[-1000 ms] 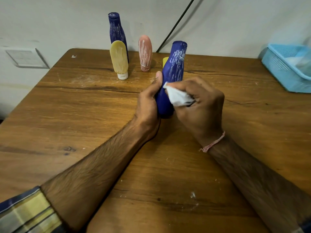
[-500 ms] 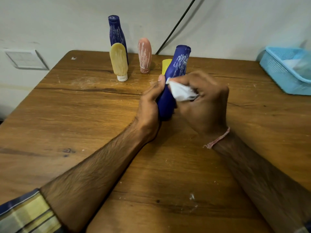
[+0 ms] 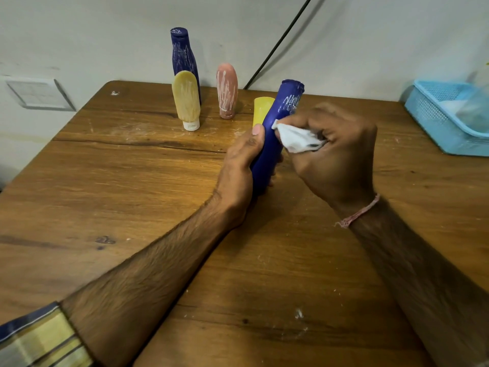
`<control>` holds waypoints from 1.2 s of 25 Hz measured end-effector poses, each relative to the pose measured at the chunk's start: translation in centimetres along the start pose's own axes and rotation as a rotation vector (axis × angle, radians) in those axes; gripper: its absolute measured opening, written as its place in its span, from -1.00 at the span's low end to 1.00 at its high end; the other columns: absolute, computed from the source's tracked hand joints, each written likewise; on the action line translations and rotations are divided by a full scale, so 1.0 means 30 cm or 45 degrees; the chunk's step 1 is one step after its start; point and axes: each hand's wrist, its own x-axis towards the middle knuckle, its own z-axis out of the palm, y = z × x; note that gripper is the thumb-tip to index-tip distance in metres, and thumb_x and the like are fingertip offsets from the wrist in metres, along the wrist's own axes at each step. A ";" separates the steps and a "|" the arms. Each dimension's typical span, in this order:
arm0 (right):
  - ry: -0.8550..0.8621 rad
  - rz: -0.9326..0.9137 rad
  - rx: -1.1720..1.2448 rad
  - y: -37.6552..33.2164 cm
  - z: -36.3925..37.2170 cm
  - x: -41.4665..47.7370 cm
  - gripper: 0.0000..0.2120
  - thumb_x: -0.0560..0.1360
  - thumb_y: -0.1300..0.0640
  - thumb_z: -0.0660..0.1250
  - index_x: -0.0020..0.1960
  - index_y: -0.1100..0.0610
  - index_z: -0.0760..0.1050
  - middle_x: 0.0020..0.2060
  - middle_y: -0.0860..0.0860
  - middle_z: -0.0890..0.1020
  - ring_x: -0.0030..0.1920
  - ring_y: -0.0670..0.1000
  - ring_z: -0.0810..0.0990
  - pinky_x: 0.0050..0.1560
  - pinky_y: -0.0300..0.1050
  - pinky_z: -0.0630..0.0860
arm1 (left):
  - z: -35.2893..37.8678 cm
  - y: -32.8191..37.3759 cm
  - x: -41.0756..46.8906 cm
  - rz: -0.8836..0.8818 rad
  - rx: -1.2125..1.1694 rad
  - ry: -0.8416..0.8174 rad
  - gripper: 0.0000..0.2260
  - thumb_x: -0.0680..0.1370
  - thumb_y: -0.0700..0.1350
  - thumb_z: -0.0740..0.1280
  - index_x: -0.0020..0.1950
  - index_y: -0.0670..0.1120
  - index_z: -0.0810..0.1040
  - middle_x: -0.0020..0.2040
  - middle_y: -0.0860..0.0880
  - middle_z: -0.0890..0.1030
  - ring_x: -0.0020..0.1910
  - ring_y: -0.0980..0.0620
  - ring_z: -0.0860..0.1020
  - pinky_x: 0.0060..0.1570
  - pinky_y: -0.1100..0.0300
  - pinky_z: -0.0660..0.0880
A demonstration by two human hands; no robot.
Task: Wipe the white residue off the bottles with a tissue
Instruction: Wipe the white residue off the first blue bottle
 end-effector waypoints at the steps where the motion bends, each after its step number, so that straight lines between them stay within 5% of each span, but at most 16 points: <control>1: 0.022 0.024 -0.011 0.000 -0.002 0.005 -0.79 0.47 0.14 0.51 0.05 0.23 0.68 -0.07 0.14 0.71 -0.11 0.01 0.65 -0.12 -0.23 0.59 | 0.001 0.002 -0.003 0.007 0.024 -0.001 -0.51 0.63 0.21 0.13 0.27 -0.16 0.51 -0.02 -0.24 0.62 -0.15 -0.15 0.54 -0.28 0.06 0.46; 8: -0.008 0.035 -0.052 0.006 -0.032 0.037 -0.78 0.49 0.12 0.48 0.07 0.21 0.69 -0.09 0.13 0.71 -0.12 0.02 0.64 -0.10 -0.19 0.59 | 0.013 0.024 -0.020 0.007 0.155 -0.012 -0.59 0.59 0.21 0.13 0.21 -0.04 0.53 0.04 -0.23 0.62 -0.16 -0.06 0.56 -0.16 -0.02 0.46; 17: 0.037 0.054 -0.118 0.025 -0.040 0.047 -0.75 0.47 0.10 0.49 0.08 0.23 0.67 -0.05 0.14 0.70 -0.08 0.04 0.64 -0.11 -0.17 0.59 | 0.015 0.037 -0.029 -0.034 0.154 -0.008 -0.61 0.57 0.23 0.13 0.12 -0.01 0.57 -0.08 -0.18 0.68 -0.23 -0.05 0.60 -0.25 0.06 0.51; 27: -0.180 -0.016 -0.037 0.039 -0.062 0.051 -0.74 0.43 0.12 0.46 0.08 0.20 0.68 -0.07 0.13 0.70 -0.11 0.06 0.64 -0.14 0.02 0.63 | 0.009 0.044 -0.026 -0.121 0.094 -0.003 -0.48 0.60 0.28 0.10 0.26 -0.09 0.55 -0.08 -0.20 0.71 -0.24 -0.10 0.61 -0.33 0.11 0.52; 30: -0.062 0.057 -0.113 0.051 -0.063 0.056 -0.74 0.47 0.10 0.45 0.11 0.20 0.68 -0.05 0.13 0.69 -0.10 0.06 0.64 -0.15 -0.02 0.63 | 0.012 0.053 -0.033 -0.149 0.122 0.004 -0.60 0.70 0.21 0.05 0.24 -0.01 0.52 -0.10 -0.21 0.71 -0.28 -0.07 0.61 -0.34 0.10 0.53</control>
